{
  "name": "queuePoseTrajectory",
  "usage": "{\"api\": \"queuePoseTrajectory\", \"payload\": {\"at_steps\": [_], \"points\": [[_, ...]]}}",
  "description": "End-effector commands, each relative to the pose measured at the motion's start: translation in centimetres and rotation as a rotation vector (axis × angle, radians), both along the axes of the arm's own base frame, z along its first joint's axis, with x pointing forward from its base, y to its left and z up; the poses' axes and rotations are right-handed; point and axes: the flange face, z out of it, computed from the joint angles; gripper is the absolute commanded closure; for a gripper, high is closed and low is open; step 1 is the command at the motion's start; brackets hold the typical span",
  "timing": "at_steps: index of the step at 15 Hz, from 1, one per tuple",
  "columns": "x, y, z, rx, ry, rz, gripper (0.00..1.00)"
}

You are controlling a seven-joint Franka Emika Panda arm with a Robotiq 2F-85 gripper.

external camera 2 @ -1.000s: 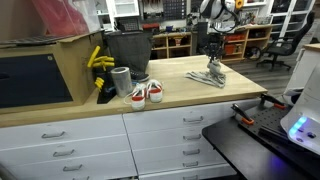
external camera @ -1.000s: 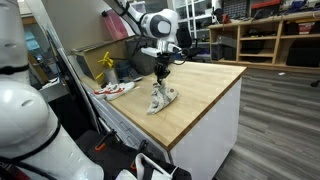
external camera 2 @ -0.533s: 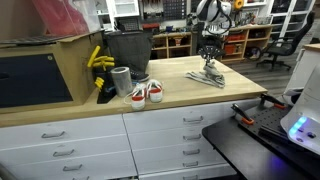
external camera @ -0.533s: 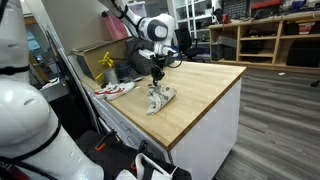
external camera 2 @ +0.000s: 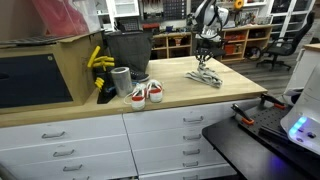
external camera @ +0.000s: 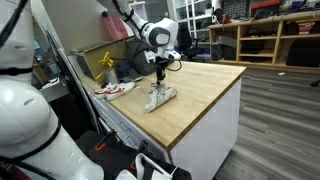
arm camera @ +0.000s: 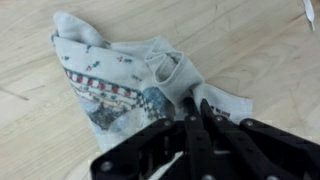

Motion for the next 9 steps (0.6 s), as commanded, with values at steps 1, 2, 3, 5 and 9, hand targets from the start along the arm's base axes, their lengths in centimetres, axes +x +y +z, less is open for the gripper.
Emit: {"api": "queuePoseTrajectory", "payload": {"at_steps": [1, 2, 3, 5, 9], "points": [[2.0, -0.1, -0.2, -0.003, -0.061, -0.097, 0.98], [2.2, -0.1, -0.5, -0.010, -0.071, -0.107, 0.98], [2.3, 0.0, -0.8, -0.016, -0.080, -0.110, 0.98], [2.3, 0.3, -1.5, -0.028, -0.089, -0.110, 0.68], [2.2, 0.7, -2.2, -0.023, -0.105, -0.103, 0.45]]}}
